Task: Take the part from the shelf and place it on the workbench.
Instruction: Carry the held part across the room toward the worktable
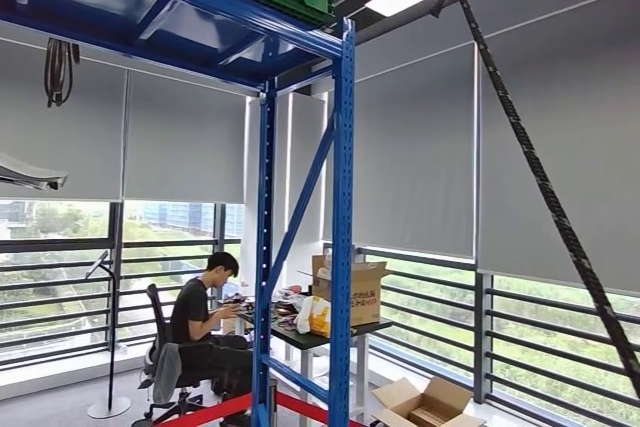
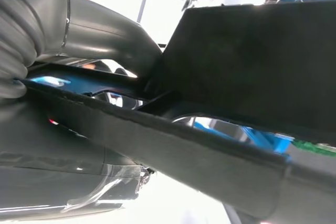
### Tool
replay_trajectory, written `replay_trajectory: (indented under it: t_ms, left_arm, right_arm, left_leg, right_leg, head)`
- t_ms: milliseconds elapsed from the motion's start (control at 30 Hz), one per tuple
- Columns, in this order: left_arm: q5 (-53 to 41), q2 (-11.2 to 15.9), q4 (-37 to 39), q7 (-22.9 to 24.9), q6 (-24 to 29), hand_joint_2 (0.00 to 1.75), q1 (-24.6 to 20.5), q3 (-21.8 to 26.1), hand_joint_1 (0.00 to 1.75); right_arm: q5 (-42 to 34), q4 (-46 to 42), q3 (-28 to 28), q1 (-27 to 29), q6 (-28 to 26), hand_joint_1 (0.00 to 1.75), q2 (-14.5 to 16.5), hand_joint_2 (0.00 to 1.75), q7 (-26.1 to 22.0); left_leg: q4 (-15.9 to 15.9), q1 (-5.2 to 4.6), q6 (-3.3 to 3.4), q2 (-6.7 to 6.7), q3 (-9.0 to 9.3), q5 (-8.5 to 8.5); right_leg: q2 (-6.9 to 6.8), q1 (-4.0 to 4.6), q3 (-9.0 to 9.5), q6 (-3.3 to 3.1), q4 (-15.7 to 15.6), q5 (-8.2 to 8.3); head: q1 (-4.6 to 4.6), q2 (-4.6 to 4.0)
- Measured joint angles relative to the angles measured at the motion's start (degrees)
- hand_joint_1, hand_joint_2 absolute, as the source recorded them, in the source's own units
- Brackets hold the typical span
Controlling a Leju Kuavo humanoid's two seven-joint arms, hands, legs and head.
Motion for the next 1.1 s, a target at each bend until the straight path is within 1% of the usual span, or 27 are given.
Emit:
replay_trajectory:
  t_ms: [33, 100, 133, 167, 200, 233, 267, 300, 333, 367, 400, 433, 467, 533, 600, 667, 700, 733, 767, 800, 833, 867, 900, 933, 967, 1033, 1100]
  left_arm:
    - [-0.1, 0.0, 0.0, 0.0, 0.0, 1.75, -0.2, 0.0, 0.00]
    - [-0.1, -0.1, 0.0, -0.1, 0.0, 1.75, -0.4, 0.0, 0.00]
    - [0.0, -0.1, 0.0, -0.1, 0.0, 1.75, -0.5, 0.0, 0.00]
    - [0.1, -0.1, 0.0, -0.2, 0.0, 1.75, -0.4, 0.0, 0.00]
    - [0.4, -0.1, 0.0, -0.2, 0.0, 1.75, -0.4, 0.0, 0.00]
    - [0.7, -0.1, 0.0, -0.3, 0.0, 1.75, -0.4, 0.0, 0.00]
    - [1.0, -0.2, 0.0, -0.3, 0.0, 1.75, -0.5, 0.0, 0.00]
    - [1.4, -0.2, 0.0, -0.4, 0.0, 1.75, -0.6, 0.1, 0.00]
    - [1.6, -0.3, 0.0, -0.5, -0.1, 1.75, -0.8, 0.1, 0.00]
    - [1.9, -0.4, 0.0, -0.7, -0.3, 1.75, -0.9, 0.2, 0.00]
    - [2.1, -0.5, 0.0, -1.0, -0.4, 1.75, -1.0, 0.3, 0.00]
    - [2.3, -0.6, 0.0, -1.2, -0.6, 1.75, -1.0, 0.4, 0.00]
    - [2.4, -0.7, 0.0, -1.5, -0.8, 1.75, -1.1, 0.4, 0.00]
    - [2.5, -0.9, 0.0, -2.2, -1.2, 1.75, -1.3, 0.4, 0.00]
    - [2.4, -1.1, 0.0, -2.7, -1.5, 1.75, -1.5, 0.4, 0.00]
    - [2.3, -1.2, 0.0, -2.9, -1.6, 1.75, -1.5, 0.4, 0.00]
    - [2.3, -1.3, 0.0, -2.8, -1.6, 1.75, -1.4, 0.4, 0.00]
    - [2.3, -1.3, 0.0, -2.7, -1.4, 1.75, -1.3, 0.4, 0.00]
    - [2.3, -1.3, 0.0, -2.6, -1.3, 1.75, -1.2, 0.4, 0.00]
    - [2.3, -1.3, 0.0, -2.4, -1.2, 1.75, -1.2, 0.4, 0.00]
    - [2.3, -1.3, 0.0, -2.3, -1.1, 1.75, -1.1, 0.4, 0.00]
    - [2.4, -1.3, 0.0, -2.3, -1.1, 1.75, -1.1, 0.4, 0.00]
    - [2.5, -1.2, 0.0, -2.2, -1.0, 1.75, -1.1, 0.4, 0.00]
    - [2.5, -1.2, 0.0, -2.1, -0.9, 1.75, -1.1, 0.4, 0.00]
    - [2.6, -1.2, 0.0, -2.0, -0.8, 1.75, -1.0, 0.4, 0.00]
    - [2.5, -1.3, 0.0, -1.9, -0.7, 1.75, -1.1, 0.4, 0.00]
    - [2.3, -1.4, 0.0, -1.9, -0.7, 1.75, -1.2, 0.4, 0.00]
  right_arm:
    - [0.1, 0.0, -0.1, 0.0, 0.0, 1.75, 0.0, 1.75, 0.0]
    - [0.2, 0.0, -0.2, -0.2, -0.1, 1.75, 0.0, 1.75, 0.0]
    - [0.3, 0.0, -0.2, -0.3, -0.1, 1.75, -0.1, 1.75, 0.0]
    - [0.3, 0.0, -0.2, -0.4, -0.1, 1.75, -0.1, 1.75, 0.0]
    - [0.4, 0.0, -0.3, -0.4, -0.1, 1.75, -0.1, 1.75, 0.0]
    - [0.4, 0.0, -0.3, -0.3, -0.2, 1.75, -0.1, 1.75, 0.0]
    - [0.4, 0.0, -0.3, -0.3, -0.2, 1.75, -0.1, 1.75, 0.0]
    - [0.4, 0.0, -0.4, -0.3, -0.2, 1.75, -0.1, 1.75, 0.0]
    - [0.4, 0.0, -0.4, -0.3, -0.2, 1.75, -0.1, 1.75, 0.0]
    - [0.4, 0.0, -0.5, -0.3, -0.2, 1.75, -0.1, 1.75, 0.0]
    - [0.4, 0.0, -0.5, -0.4, -0.2, 1.75, -0.1, 1.75, 0.0]
    - [0.4, 0.0, -0.5, -0.3, -0.1, 1.75, -0.1, 1.75, 0.0]
    - [0.5, 0.0, -0.5, -0.2, -0.1, 1.75, -0.1, 1.75, 0.0]
    - [0.5, 0.0, -0.6, 0.0, 0.0, 1.75, -0.1, 1.75, 0.0]
    - [0.4, 0.0, -0.7, -0.1, 0.1, 1.75, 0.0, 1.75, 0.0]
    - [0.4, -0.1, -0.7, -0.2, 0.2, 1.75, 0.0, 1.75, 0.0]
    - [0.3, -0.1, -0.8, -0.2, 0.2, 1.75, 0.0, 1.75, 0.0]
    - [0.2, -0.1, -0.8, -0.1, 0.2, 1.75, 0.0, 1.75, 0.0]
    - [0.1, -0.1, -0.9, 0.0, 0.2, 1.75, 0.0, 1.75, 0.0]
    - [0.0, -0.1, -0.9, 0.0, 0.2, 1.75, 0.0, 1.75, 0.0]
    - [-0.1, -0.1, -1.0, 0.1, 0.2, 1.75, 0.0, 1.75, 0.0]
    - [-0.2, -0.2, -1.0, 0.2, 0.2, 1.75, 0.0, 1.75, 0.0]
    - [-0.2, -0.2, -1.1, 0.2, 0.2, 1.75, 0.0, 1.75, 0.0]
    - [-0.2, -0.3, -1.1, 0.3, 0.2, 1.75, 0.1, 1.75, 0.0]
    - [-0.1, -0.3, -1.1, 0.4, 0.2, 1.75, 0.1, 1.75, 0.0]
    - [-0.1, -0.5, -1.2, 0.6, 0.3, 1.75, 0.2, 1.75, 0.0]
    - [-0.3, -0.6, -1.3, 0.8, 0.5, 1.75, 0.2, 1.75, 0.0]
  left_leg:
    - [-0.1, 0.03, 0.31, 0.42, 0.11, 0.06]
    - [-0.4, 0.19, 0.96, 1.37, 0.35, 0.17]
    - [-0.5, 0.16, 1.17, 1.86, 0.42, 0.13]
    - [-0.5, 0.13, 1.30, 2.40, 0.43, 0.07]
    - [-0.5, 0.11, 1.35, 2.95, 0.45, 0.00]
    - [-0.5, 0.10, 1.36, 3.46, 0.49, -0.09]
    - [-0.5, 0.10, 1.31, 3.92, 0.59, -0.19]
    - [-0.5, 0.11, 1.22, 4.32, 0.78, -0.35]
    - [-0.5, 0.11, 1.05, 4.65, 1.02, -0.52]
    - [-0.5, 0.02, 0.83, 4.96, 1.25, -0.73]
    - [-0.5, -0.07, 0.58, 5.22, 1.41, -0.89]
    - [-0.6, -0.15, 0.32, 5.51, 1.51, -0.99]
    - [-0.7, -0.21, 0.03, 5.87, 1.60, -1.02]
    - [-1.0, -0.13, -0.60, 6.27, 1.90, -1.21]
    - [1.0, -0.04, -0.94, 4.97, 1.20, -2.89]
    - [7.8, -0.08, -0.86, 3.25, -1.99, -6.44]
    - [11.8, -0.14, -0.80, 2.91, -4.00, -7.95]
    - [14.6, -0.21, -0.77, 2.77, -5.54, -8.59]
    - [15.2, -0.25, -0.72, 2.71, -6.14, -7.97]
    - [13.4, -0.26, -0.65, 2.63, -5.61, -6.21]
    - [9.9, -0.22, -0.57, 2.29, -4.24, -3.78]
    - [6.1, -0.12, -0.46, 1.37, -2.68, -1.79]
    - [2.9, -0.01, -0.38, 0.45, -1.40, -0.51]
    - [1.1, 0.04, -0.31, -0.35, -0.68, -0.01]
    - [0.5, 0.01, -0.20, -0.79, -0.46, -0.19]
    - [0.3, -0.11, 0.21, -0.16, -0.34, -0.09]
    - [-0.1, -0.01, 0.86, 0.71, 0.01, 0.05]
  right_leg:
    - [-0.41, 0.00, -0.10, 0.29, 0.3, -0.28]
    - [-2.52, -0.03, -1.46, 0.91, 3.4, -2.28]
    - [-3.84, -0.09, -2.99, 1.18, 6.7, -3.96]
    - [-4.52, -0.24, -4.96, 1.39, 10.6, -5.69]
    - [-4.82, -0.38, -6.80, 1.56, 14.2, -6.90]
    - [-4.96, -0.48, -7.99, 1.68, 16.3, -7.20]
    - [-5.10, -0.55, -8.06, 1.75, 16.1, -6.31]
    - [-5.35, -0.59, -6.94, 1.73, 13.5, -4.40]
    - [-5.99, -0.55, -4.99, 1.58, 9.4, -2.07]
    - [-6.87, -0.33, -3.03, 1.41, 5.3, -0.40]
    - [-7.56, -0.09, -1.61, 1.15, 2.3, 0.58]
    - [-8.02, 0.15, -0.93, 0.90, 0.7, 0.83]
    - [-7.94, 0.38, -0.87, 0.66, 0.3, 0.58]
    - [-7.08, 0.34, -0.89, -0.03, -0.1, 0.82]
    - [-6.40, 0.08, -0.63, -0.86, -0.8, 1.16]
    - [-5.64, 0.04, -0.48, -1.37, -1.0, 1.21]
    - [-5.13, 0.11, -0.45, -1.47, -1.0, 1.17]
    - [-4.55, 0.18, -0.41, -1.53, -0.9, 1.13]
    - [-3.92, 0.21, -0.33, -1.54, -0.9, 1.07]
    - [-3.27, 0.21, -0.20, -1.51, -0.8, 0.97]
    - [-2.67, 0.20, -0.06, -1.43, -0.6, 0.81]
    - [-2.10, 0.22, 0.01, -1.26, -0.4, 0.61]
    - [-1.54, 0.25, -0.08, -1.04, -0.1, 0.41]
    - [-1.05, 0.25, -0.28, -0.76, 0.1, 0.33]
    - [-0.58, 0.22, -0.51, -0.47, 0.3, 0.34]
    - [-0.06, 0.03, -0.77, 0.15, 0.3, 0.40]
    - [-1.73, 0.03, -1.43, 0.79, 1.9, -0.77]
  head:
    - [-0.01, 0.00]
    - [-0.01, -0.01]
    - [-0.01, -0.01]
    - [-0.01, -0.01]
    - [-0.02, -0.01]
    - [-0.02, -0.01]
    - [-0.02, -0.01]
    - [-0.02, -0.01]
    - [-0.02, -0.01]
    - [-0.02, -0.01]
    - [-0.01, -0.01]
    - [-0.01, 0.00]
    - [0.00, 0.00]
    - [0.00, 0.01]
    - [0.01, 0.01]
    - [0.01, 0.00]
    - [0.00, -0.01]
    - [0.00, -0.01]
    - [0.01, -0.01]
    - [0.01, -0.01]
    - [0.01, -0.01]
    - [0.01, -0.01]
    - [-0.01, -0.01]
    - [-0.01, -0.01]
    - [-0.01, -0.01]
    - [0.00, -0.01]
    - [0.00, -0.01]
